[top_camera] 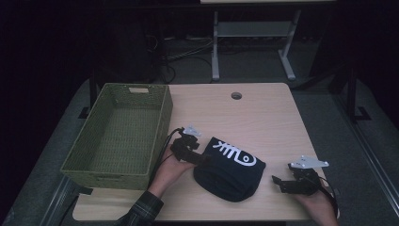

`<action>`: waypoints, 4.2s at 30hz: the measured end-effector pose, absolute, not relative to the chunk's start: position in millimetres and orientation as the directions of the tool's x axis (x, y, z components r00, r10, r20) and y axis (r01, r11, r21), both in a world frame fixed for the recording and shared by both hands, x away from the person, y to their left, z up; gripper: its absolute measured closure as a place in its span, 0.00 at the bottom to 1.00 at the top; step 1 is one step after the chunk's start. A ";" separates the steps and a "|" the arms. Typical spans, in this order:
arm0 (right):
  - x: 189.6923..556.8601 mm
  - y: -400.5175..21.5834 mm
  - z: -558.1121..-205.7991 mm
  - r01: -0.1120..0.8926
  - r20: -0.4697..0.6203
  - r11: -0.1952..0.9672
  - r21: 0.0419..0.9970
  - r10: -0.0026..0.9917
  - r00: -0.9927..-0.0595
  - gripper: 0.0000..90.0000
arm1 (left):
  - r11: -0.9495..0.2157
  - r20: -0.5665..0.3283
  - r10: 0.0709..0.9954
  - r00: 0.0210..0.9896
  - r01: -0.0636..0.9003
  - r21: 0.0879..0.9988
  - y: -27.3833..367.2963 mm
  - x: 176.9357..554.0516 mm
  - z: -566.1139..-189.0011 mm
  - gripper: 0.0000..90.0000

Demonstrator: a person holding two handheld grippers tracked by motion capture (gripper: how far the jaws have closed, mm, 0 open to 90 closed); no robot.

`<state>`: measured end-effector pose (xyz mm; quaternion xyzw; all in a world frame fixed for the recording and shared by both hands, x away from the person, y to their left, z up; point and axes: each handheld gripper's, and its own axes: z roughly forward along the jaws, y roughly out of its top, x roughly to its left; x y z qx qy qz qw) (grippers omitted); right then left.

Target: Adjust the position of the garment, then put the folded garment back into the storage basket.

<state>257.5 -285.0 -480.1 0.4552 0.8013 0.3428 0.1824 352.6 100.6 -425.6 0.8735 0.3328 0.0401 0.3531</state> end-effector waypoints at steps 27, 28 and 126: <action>260.7 -286.0 -482.0 0.605 0.028 0.335 0.722 0.860 -0.509 0.15 | -0.595 -0.181 0.554 0.813 0.538 0.597 89.3 363.8 -458.5 0.29; 260.7 -286.0 -482.0 0.606 0.028 0.335 0.722 0.860 -0.509 0.15 | -0.595 -0.192 0.543 0.817 0.536 0.599 89.5 363.5 -458.4 0.35; 261.0 -285.7 -481.8 0.605 0.029 0.336 0.722 0.858 -0.512 0.15 | -0.572 -0.254 0.463 0.849 0.505 0.647 153.3 342.2 -239.7 0.82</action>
